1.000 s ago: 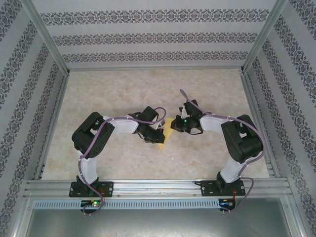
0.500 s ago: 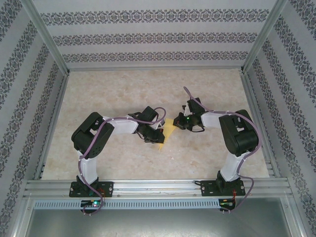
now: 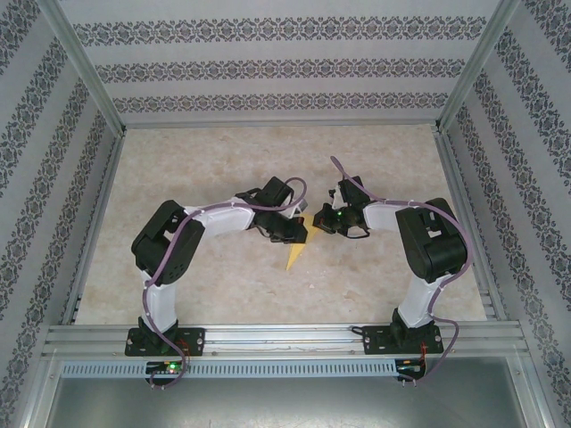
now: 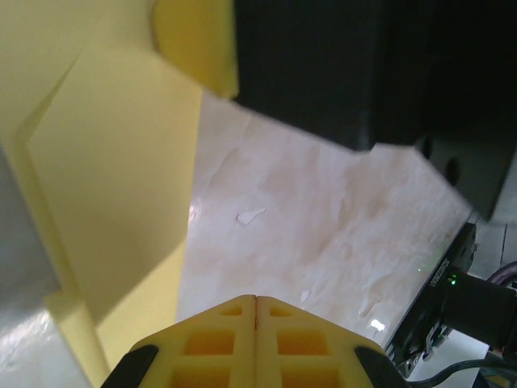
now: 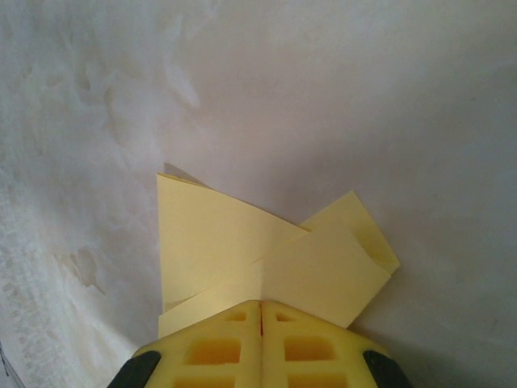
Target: Fold a paper plane with a square sheet of paper (fold left side to right side)
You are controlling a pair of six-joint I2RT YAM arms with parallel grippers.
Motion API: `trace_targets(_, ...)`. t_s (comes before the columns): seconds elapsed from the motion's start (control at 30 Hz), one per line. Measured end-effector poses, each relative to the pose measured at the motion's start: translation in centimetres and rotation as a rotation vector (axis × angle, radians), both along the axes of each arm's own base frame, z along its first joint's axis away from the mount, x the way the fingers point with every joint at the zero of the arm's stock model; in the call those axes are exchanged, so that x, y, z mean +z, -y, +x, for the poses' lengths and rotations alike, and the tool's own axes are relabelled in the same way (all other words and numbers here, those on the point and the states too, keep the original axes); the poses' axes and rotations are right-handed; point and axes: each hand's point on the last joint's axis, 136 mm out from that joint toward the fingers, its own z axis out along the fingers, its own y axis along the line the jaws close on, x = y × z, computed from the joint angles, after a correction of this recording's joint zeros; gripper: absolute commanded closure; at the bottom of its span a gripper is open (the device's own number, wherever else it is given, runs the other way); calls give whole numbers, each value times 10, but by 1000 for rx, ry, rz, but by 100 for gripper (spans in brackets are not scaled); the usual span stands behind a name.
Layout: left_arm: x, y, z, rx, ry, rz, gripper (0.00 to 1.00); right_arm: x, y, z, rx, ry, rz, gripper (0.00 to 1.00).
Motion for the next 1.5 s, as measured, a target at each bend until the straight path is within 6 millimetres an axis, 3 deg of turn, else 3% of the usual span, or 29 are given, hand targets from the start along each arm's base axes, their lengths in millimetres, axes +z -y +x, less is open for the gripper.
trace_targets(0.13,-9,5,6,-9,-5,11,100,0,0,0,2,1,-2,100)
trace_targets(0.4,-37,1,1,-20,-60,59,100,-1,-2,-1,18,5,-22,100)
trace_targets(0.73,-39,-1,-3,-50,-38,59,100,-2,-1,0,36,-1,-39,100)
trace_targets(1.5,-40,-48,-61,-110,-59,130,98,-2,1,0,37,-4,-43,100)
